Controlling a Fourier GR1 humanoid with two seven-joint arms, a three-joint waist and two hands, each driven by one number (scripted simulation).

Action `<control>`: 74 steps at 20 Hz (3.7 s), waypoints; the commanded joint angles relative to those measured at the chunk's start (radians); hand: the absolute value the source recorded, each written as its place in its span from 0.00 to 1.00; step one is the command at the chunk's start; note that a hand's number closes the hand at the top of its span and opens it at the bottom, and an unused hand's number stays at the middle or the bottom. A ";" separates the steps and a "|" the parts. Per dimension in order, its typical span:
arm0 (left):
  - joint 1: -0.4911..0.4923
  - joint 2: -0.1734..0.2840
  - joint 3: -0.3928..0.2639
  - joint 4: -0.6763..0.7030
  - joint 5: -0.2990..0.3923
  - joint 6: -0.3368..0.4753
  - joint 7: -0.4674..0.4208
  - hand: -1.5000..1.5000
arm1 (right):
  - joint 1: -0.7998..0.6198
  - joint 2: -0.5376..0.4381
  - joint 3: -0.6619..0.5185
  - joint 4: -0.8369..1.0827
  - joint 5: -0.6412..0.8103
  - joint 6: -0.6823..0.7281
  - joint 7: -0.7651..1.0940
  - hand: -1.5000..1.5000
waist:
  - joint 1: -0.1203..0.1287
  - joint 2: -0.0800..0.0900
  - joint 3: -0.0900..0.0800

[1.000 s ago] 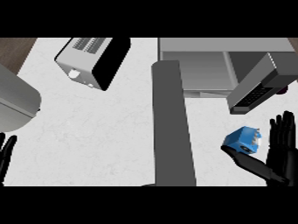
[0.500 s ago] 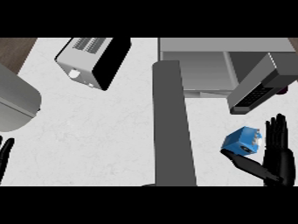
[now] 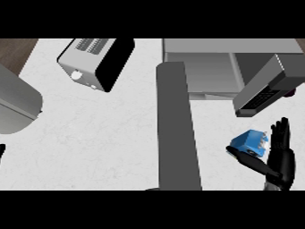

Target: Pick up the milk, place it into the microwave and close the microwave

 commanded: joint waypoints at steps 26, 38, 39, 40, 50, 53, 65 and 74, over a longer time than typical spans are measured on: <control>-0.051 0.031 0.057 0.021 0.091 -0.010 0.052 0.00 | -0.122 -0.056 -0.106 0.321 -0.074 0.151 -0.362 1.00 | -0.004 -0.001 -0.001; 0.010 0.016 0.038 0.036 0.054 -0.055 -0.011 0.00 | -0.123 -0.146 0.019 0.210 -0.085 0.465 -0.386 1.00 | 0.005 0.001 0.001; 0.031 -0.016 -0.016 0.052 0.012 -0.036 -0.046 0.00 | -0.104 -0.146 0.038 0.170 -0.076 0.471 -0.363 1.00 | 0.000 -0.001 0.000; -0.053 -0.016 -0.043 0.052 -0.005 0.020 0.020 0.00 | -0.110 -0.129 0.042 0.187 -0.085 0.495 -0.398 1.00 | -0.006 0.001 0.000; 0.019 0.000 0.050 0.081 0.049 -0.074 -0.043 0.00 | -0.018 -0.080 0.154 -0.167 -0.030 0.415 -0.171 1.00 | -0.008 -0.002 -0.001; 0.040 0.019 0.075 0.027 0.114 -0.064 0.027 0.00 | -0.159 -0.043 0.169 -0.157 0.044 0.278 -0.086 1.00 | -0.001 -0.002 -0.001; 0.003 0.025 0.116 0.107 0.098 -0.110 -0.018 0.00 | -0.618 -0.056 0.070 0.346 0.104 0.206 -0.046 1.00 | 0.016 0.004 0.000; -0.083 0.046 0.122 0.132 0.109 -0.103 0.019 0.00 | -0.907 -0.075 -0.002 0.776 0.144 0.152 -0.172 1.00 | 0.039 0.015 0.001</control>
